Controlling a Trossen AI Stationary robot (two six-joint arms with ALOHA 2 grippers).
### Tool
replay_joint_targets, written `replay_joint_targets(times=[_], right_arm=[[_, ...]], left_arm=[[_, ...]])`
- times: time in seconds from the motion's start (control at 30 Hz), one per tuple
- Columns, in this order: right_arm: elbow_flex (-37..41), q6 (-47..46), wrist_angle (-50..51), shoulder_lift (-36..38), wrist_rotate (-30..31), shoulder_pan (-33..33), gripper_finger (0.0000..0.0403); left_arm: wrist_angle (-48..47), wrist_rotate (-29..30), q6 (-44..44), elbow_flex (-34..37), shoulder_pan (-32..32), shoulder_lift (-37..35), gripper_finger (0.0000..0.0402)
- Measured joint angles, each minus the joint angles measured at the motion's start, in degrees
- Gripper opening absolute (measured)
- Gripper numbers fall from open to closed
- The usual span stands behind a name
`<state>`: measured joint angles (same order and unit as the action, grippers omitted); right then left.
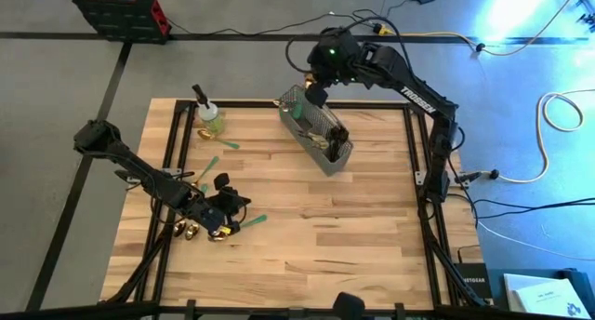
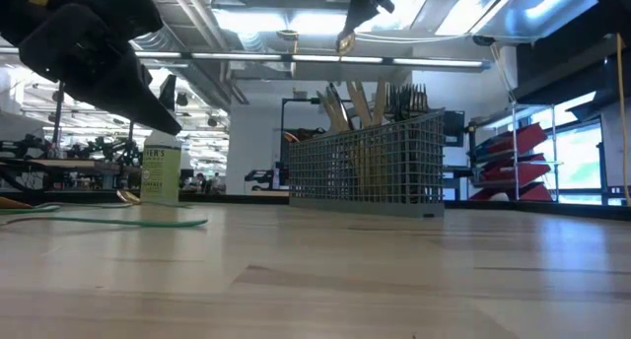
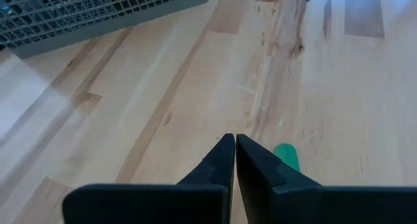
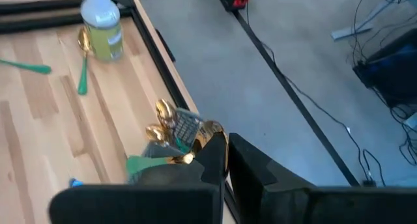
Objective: Sort silverware
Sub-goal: Put the green spoon on the gray silverware organizer
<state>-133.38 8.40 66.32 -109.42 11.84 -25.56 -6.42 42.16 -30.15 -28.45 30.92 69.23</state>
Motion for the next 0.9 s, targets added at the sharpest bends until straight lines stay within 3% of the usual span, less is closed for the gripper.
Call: replay_joint_targets(times=[0.5, 0.9], right_arm=[[0.0, -0.5, 2.7, -11.4, 4.0, 0.0, 0.0], [0.0, -4.9, 2.2, -15.8, 3.4, 0.5, 0.0]], left_arm=[[-0.1, 0.6, 0.2, 0.0, 0.0, 0.0, 0.0], [-0.2, 0.6, 0.6, 0.0, 0.1, 0.0, 0.0]])
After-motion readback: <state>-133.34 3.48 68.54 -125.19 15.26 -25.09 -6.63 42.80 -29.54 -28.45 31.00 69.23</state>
